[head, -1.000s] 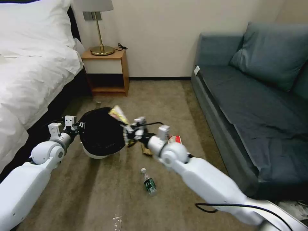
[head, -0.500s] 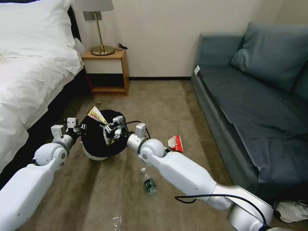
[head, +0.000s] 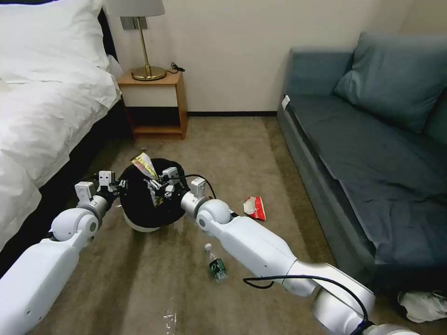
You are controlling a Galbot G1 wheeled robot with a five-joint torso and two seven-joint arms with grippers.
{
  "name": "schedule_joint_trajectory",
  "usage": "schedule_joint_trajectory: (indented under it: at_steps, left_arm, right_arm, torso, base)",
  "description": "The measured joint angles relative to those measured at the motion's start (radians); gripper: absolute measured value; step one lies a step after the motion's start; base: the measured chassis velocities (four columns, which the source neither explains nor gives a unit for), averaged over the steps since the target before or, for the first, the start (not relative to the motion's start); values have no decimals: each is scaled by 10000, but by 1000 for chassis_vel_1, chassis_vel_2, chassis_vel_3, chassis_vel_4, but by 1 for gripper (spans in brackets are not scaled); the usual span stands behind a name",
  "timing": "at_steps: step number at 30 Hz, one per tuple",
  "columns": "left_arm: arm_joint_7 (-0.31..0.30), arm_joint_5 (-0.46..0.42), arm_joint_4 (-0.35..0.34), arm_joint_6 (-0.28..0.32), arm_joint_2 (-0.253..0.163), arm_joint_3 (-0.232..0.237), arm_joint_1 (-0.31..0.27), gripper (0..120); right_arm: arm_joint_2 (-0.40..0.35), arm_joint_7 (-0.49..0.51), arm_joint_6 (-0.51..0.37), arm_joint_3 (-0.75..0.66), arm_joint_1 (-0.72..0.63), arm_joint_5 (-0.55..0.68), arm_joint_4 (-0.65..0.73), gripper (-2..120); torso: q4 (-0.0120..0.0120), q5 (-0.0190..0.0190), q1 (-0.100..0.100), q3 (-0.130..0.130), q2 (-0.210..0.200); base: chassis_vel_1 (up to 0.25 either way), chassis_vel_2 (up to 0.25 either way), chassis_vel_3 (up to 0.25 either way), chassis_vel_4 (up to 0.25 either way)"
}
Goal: Pick up the trash bin, then pick up the garbage on the floor and place it into the trash bin.
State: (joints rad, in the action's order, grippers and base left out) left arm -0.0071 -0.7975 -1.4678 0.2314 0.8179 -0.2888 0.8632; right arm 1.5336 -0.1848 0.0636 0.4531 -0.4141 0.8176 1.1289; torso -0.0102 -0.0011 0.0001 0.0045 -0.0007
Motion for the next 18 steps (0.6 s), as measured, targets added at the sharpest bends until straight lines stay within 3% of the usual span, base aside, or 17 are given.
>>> schedule_joint_trajectory:
  at_steps: [3,5,7,8,12,13,18]
  left_arm:
    - [2,-5,2,0,9,6,-19,4]
    - [23,0,32,-3,32,7,-19,4]
    - [28,4,37,-4,34,8,-16,4]
    - [62,29,67,-23,45,11,-4,4]
    - [84,47,93,-34,70,18,1,4]
    - [98,53,105,-35,78,31,2,4]
    - [123,60,128,-40,91,43,5,4]
  right_arm:
    - [-12,5,0,-17,-30,-19,0,47]
    - [-44,18,0,-40,-59,-42,0,61]
    - [-47,19,0,-42,-59,-42,0,62]
    - [-49,19,-5,-43,-58,-43,0,71]
    - [-41,13,-12,-42,-58,-43,0,79]
    - [-27,4,-13,-40,-57,-44,-22,88]
    - [13,-66,30,-37,-23,-227,-248,99]
  torso:
    - [-2,0,0,0,1]
    - [-5,0,0,0,0]
    - [-5,0,0,0,0]
    - [-2,1,0,0,0]
    - [-1,0,0,0,0]
    - [-2,1,0,0,0]
    - [-2,0,0,0,0]
  base:
    - [0,0,0,0]
    - [0,0,0,0]
    - [0,0,0,0]
    - [0,0,0,0]
    - [0,0,0,0]
    - [0,0,0,0]
    - [0,0,0,0]
